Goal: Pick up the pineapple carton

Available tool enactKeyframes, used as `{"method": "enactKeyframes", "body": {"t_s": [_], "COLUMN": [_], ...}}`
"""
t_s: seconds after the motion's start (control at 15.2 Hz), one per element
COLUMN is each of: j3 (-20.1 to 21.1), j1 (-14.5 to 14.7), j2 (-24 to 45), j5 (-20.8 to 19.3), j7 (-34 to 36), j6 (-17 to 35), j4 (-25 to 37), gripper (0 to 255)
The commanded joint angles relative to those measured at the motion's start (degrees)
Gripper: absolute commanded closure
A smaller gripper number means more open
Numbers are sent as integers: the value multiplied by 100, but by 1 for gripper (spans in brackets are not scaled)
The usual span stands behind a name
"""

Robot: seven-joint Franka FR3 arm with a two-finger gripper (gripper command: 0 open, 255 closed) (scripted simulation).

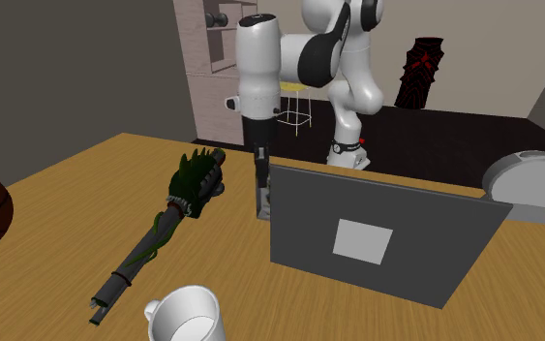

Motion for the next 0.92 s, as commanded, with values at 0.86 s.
{"method": "enactKeyframes", "body": {"t_s": [0.86], "j3": [37], "j1": [-7], "j2": [-223], "j5": [114], "j7": [-67], "j6": [-952], "j4": [749], "gripper": [255]}}
